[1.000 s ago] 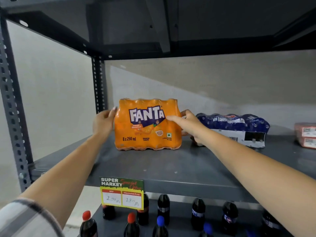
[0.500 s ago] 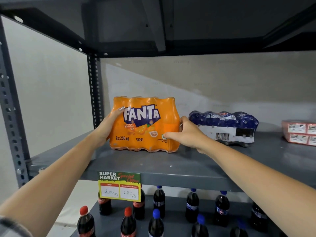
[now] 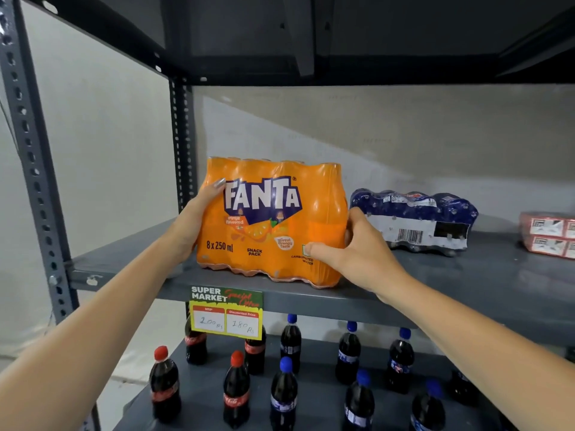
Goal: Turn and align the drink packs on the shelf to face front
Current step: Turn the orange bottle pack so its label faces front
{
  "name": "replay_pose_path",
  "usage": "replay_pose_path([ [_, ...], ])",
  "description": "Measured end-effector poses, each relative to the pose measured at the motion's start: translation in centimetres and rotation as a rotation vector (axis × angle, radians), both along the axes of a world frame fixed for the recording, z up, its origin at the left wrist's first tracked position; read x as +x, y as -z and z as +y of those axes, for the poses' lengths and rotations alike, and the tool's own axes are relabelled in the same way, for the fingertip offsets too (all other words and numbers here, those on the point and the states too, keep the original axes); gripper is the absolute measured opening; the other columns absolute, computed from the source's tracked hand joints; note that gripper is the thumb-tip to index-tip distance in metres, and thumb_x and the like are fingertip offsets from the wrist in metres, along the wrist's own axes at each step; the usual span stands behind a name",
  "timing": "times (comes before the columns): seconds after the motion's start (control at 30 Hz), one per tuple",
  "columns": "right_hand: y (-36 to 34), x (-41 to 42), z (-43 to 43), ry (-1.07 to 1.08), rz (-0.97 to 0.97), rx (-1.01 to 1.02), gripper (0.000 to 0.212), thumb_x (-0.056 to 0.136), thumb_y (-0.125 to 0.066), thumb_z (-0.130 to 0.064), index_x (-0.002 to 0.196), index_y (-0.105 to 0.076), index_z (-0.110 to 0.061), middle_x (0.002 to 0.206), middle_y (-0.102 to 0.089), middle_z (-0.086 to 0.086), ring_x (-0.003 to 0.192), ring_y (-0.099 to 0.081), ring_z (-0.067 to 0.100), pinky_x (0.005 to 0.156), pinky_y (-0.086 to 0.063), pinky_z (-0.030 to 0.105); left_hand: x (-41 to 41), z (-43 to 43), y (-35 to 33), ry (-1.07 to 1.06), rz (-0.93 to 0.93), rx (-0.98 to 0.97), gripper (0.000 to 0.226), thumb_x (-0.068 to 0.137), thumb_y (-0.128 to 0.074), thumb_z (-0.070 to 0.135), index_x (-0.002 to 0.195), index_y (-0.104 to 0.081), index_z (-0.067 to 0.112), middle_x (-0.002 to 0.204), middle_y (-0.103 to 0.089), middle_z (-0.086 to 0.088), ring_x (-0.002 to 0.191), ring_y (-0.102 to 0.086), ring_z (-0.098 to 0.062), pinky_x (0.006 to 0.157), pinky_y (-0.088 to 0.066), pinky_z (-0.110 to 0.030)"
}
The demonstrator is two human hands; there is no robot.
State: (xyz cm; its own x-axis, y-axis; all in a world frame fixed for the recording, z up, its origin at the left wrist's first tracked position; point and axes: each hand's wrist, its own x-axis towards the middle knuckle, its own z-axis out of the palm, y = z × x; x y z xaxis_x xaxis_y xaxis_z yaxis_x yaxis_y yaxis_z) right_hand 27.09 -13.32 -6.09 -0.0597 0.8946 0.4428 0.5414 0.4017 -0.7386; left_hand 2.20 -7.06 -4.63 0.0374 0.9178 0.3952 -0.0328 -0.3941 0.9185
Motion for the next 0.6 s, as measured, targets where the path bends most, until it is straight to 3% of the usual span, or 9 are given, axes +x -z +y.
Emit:
replay_pose_path([
  [0.07,0.0,0.3,-0.2,0.000,-0.009,0.006,0.070,0.072,-0.080,-0.048,0.126,-0.043,-0.024,0.115,-0.055,-0.010,0.100,-0.057,0.011,0.082,-0.053,0.030,0.2,-0.7,0.0,-0.032,-0.029,-0.005,0.022,0.096,-0.041,0.048,0.101,-0.058,0.036,0.082,-0.079,0.009,0.064,-0.075,-0.006,0.064,-0.053,-0.033],
  [0.13,-0.5,1.1,-0.7,0.021,-0.021,0.069,0.066,0.066,-0.075,-0.061,0.115,-0.053,-0.023,0.099,-0.062,-0.006,0.083,-0.058,0.007,0.071,-0.051,0.023,0.4,-1.2,-0.1,-0.107,-0.021,0.033,0.027,0.096,-0.046,0.046,0.113,-0.059,0.031,0.106,-0.074,0.001,0.072,-0.075,-0.008,0.061,-0.056,-0.027],
  [0.2,-1.3,2.8,-1.3,0.046,0.041,0.183,0.059,0.066,-0.068,-0.070,0.102,-0.058,-0.024,0.086,-0.064,-0.003,0.077,-0.062,0.012,0.067,-0.053,0.028,0.4,-1.4,-0.4,-0.269,0.009,0.203,0.041,0.094,-0.055,0.040,0.131,-0.054,0.024,0.117,-0.068,-0.001,0.087,-0.070,-0.005,0.065,-0.057,-0.019],
  [0.27,-2.0,5.5,-1.1,0.100,0.134,0.271,0.038,0.076,-0.067,-0.060,0.091,-0.061,-0.026,0.083,-0.067,0.003,0.080,-0.067,0.027,0.073,-0.058,0.045,0.8,-2.1,-1.4,-0.457,0.075,0.449,0.054,0.086,-0.063,0.038,0.136,-0.052,0.021,0.129,-0.061,-0.001,0.110,-0.061,-0.005,0.089,-0.054,-0.025],
  [0.33,-2.8,9.3,-0.2,0.197,0.191,0.317,0.014,0.078,-0.072,-0.036,0.080,-0.063,-0.026,0.076,-0.065,0.004,0.078,-0.066,0.037,0.076,-0.058,0.053,2.3,-3.5,-3.2,-0.574,0.159,0.653,0.047,0.083,-0.061,0.035,0.129,-0.055,0.028,0.141,-0.052,-0.002,0.125,-0.050,-0.008,0.101,-0.045,-0.032],
  [0.4,-3.8,13.4,1.0,0.295,0.203,0.354,0.011,0.076,-0.071,-0.020,0.077,-0.062,-0.026,0.073,-0.063,0.003,0.072,-0.062,0.033,0.079,-0.057,0.055,5.1,-5.4,-5.4,-0.540,0.141,0.793,0.034,0.085,-0.058,0.031,0.118,-0.056,0.035,0.138,-0.054,-0.004,0.127,-0.051,-0.009,0.104,-0.045,-0.038],
  [0.47,-4.9,17.5,2.5,0.403,0.172,0.374,0.013,0.079,-0.069,-0.011,0.079,-0.062,-0.022,0.072,-0.061,-0.001,0.071,-0.060,0.026,0.082,-0.056,0.052,9.2,-7.2,-7.1,-0.443,0.096,0.906,0.029,0.087,-0.056,0.025,0.115,-0.059,0.028,0.132,-0.059,-0.006,0.124,-0.055,-0.013,0.104,-0.046,-0.037],
  [0.53,-5.5,21.2,4.8,0.488,0.150,0.320,0.011,0.082,-0.068,-0.012,0.082,-0.061,-0.020,0.074,-0.061,-0.002,0.077,-0.062,0.029,0.083,-0.056,0.049,14.5,-7.8,-7.6,-0.395,0.187,1.001,0.028,0.086,-0.056,0.022,0.114,-0.062,0.018,0.123,-0.062,-0.004,0.117,-0.058,-0.015,0.100,-0.045,-0.029],
  [0.6,-5.9,23.4,6.8,0.519,0.143,0.195,0.010,0.083,-0.066,-0.024,0.079,-0.057,-0.025,0.086,-0.067,0.006,0.089,-0.068,0.035,0.085,-0.056,0.048,20.1,-6.9,-7.8,-0.307,0.267,0.965,0.027,0.084,-0.058,0.024,0.110,-0.063,0.018,0.111,-0.067,-0.002,0.108,-0.063,-0.017,0.096,-0.048,-0.028],
])
